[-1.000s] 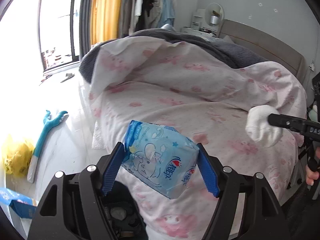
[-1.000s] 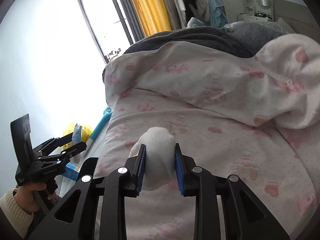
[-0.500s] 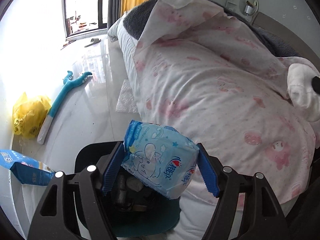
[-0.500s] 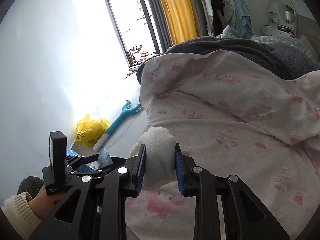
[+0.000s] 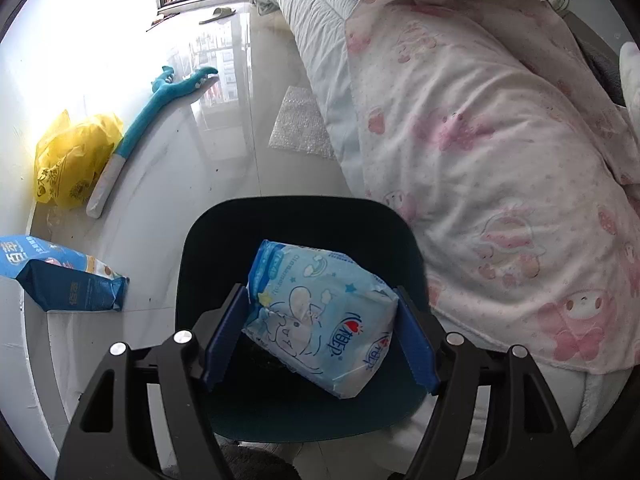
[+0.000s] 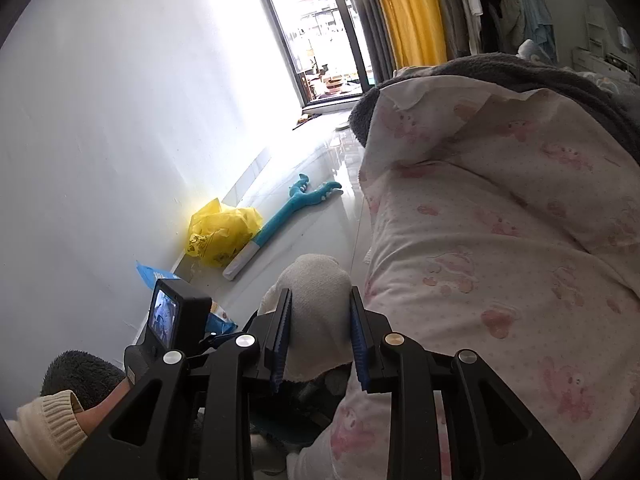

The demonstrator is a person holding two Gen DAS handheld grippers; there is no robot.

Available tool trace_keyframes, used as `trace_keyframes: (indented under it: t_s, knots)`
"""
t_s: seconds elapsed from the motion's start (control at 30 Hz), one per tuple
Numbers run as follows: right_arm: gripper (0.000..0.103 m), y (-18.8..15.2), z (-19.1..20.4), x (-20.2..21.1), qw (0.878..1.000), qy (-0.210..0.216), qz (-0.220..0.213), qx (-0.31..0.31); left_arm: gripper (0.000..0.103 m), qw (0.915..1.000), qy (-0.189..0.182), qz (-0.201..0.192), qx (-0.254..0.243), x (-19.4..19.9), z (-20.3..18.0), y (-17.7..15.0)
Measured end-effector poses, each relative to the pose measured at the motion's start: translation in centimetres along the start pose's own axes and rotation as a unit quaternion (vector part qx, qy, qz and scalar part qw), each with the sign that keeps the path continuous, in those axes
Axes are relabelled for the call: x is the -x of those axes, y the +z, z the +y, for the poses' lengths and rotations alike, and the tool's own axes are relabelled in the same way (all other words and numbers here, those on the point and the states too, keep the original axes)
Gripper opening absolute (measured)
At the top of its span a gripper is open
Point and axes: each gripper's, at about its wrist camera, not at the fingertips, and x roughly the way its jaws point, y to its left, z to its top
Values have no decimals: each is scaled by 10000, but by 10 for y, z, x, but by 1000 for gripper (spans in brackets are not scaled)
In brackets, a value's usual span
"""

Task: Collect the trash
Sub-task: 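Carry the tissue pack and sock ball over the teal bin with both tools, then open the left tool over the bin while the right tool releases the sock ball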

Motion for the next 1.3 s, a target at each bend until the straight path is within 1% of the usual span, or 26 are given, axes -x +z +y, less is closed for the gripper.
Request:
trace_keyframes:
  t_s: [0.2, 0.27, 0.43, 0.5, 0.57, 0.77, 0.93, 1.03, 1.17, 1.3]
  knots:
    - [28, 0, 23, -25, 9996, 69, 249, 129, 75, 9985, 12, 524, 178, -16, 26, -14]
    - [28, 0, 29, -34, 9993, 63, 336, 179, 77, 9979, 48, 596, 237, -17, 34, -19]
    - [28, -3, 37, -56, 9982, 38, 567, 209, 88, 9985, 77, 477, 241, -8, 45, -21]
    - [28, -5, 42, -64, 9976, 34, 659, 224, 88, 9988, 67, 420, 236, -3, 49, -21]
    - [28, -6, 44, -72, 9969, 20, 743, 244, 92, 9991, 78, 341, 246, 2, 53, -20]
    - [28, -14, 52, -97, 9948, -9, 996, 229, 93, 9996, 97, -70, 268, 23, 64, -21]
    - [28, -26, 51, -121, 9914, -46, 1299, 117, 93, 9986, 163, -424, 269, 41, 72, -21]
    - [28, -35, 52, -135, 9882, -120, 1524, 104, 93, 9970, 179, -708, 243, 54, 77, -20]
    - [28, -43, 55, -151, 9845, -185, 1741, 97, 93, 9915, 144, -1269, 245, 78, 80, -18]
    - [29, -50, 59, -163, 9811, -233, 1918, 145, 93, 9824, 95, -1856, 191, 104, 77, -15]
